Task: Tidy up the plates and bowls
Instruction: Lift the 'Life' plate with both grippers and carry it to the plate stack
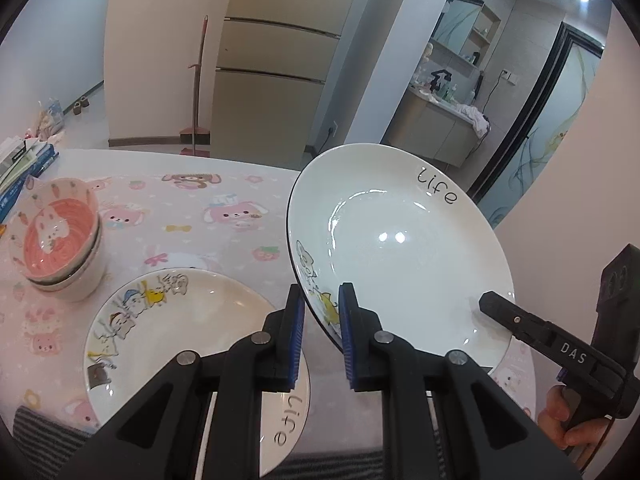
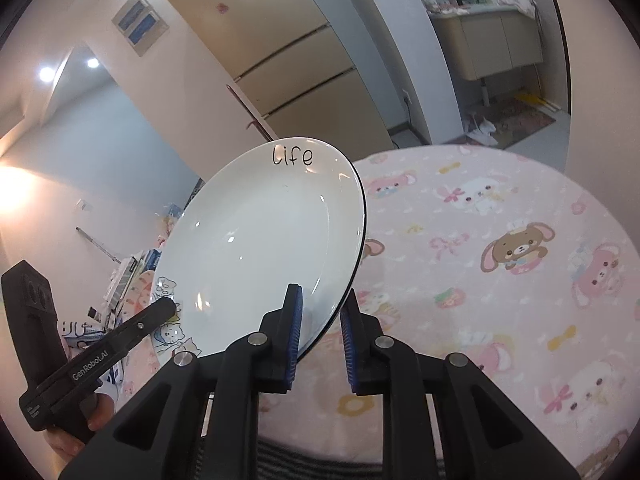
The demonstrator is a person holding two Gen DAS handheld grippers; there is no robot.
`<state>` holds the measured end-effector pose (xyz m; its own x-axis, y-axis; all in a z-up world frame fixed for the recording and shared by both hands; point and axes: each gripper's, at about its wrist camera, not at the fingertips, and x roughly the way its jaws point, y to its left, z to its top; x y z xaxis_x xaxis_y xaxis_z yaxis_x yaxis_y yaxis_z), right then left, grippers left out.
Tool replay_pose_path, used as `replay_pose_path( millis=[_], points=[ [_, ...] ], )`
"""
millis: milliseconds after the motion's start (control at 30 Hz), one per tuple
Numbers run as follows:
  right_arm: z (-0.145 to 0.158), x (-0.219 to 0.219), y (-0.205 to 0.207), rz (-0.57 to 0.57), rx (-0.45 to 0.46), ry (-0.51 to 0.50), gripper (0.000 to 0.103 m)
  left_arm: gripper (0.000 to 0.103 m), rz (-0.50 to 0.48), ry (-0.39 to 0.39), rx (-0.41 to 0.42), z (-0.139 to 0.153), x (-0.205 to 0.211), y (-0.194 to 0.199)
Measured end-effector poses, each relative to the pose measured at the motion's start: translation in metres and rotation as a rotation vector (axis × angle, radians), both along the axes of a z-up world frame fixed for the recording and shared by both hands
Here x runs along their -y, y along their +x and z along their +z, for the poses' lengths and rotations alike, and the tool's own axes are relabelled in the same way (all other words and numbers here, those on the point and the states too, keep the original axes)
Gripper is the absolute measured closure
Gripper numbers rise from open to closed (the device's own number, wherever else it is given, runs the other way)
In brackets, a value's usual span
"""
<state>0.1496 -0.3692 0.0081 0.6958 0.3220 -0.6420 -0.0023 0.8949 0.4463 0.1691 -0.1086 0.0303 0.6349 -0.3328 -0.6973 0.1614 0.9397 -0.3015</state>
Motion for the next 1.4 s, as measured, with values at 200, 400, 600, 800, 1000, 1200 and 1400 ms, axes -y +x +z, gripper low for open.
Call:
replay_pose_path(
  millis=[200,400,600,800,1000,1200,1400],
  points=[
    [0.035,-0.025,-0.035,0.004,0.056,-0.054,0.082,0.088,-0.001,-0.025,0.037,0.018,-0.019,-0.031],
    [0.059,-0.057,-0.064,0.038,0.098,-0.038,0.079,0.088,0.033,-0.053,0.078,0.036,-0.052,-0.056],
    [0.064,-0.087,-0.071,0.092,0.101,-0.046,0.078,0.088,0.066,-0.059,0.099,0.043,-0.084,-0.070],
    [0.048,-0.116,-0.066,0.142,0.069,-0.032,0.078,0.088,0.114,-0.052,0.093,0.037,-0.115,-0.081],
    [0.022,-0.137,-0.053,0.176,0.016,-0.024,0.078,0.088,0.134,-0.023,0.076,0.020,-0.135,-0.080],
    [-0.006,-0.147,-0.039,0.190,-0.032,-0.024,0.078,0.088,0.148,-0.034,0.036,-0.006,-0.148,-0.073],
    [-0.038,-0.153,-0.025,0.196,-0.074,-0.015,0.078,0.088,0.160,-0.045,0.020,-0.032,-0.155,-0.065]
  ],
)
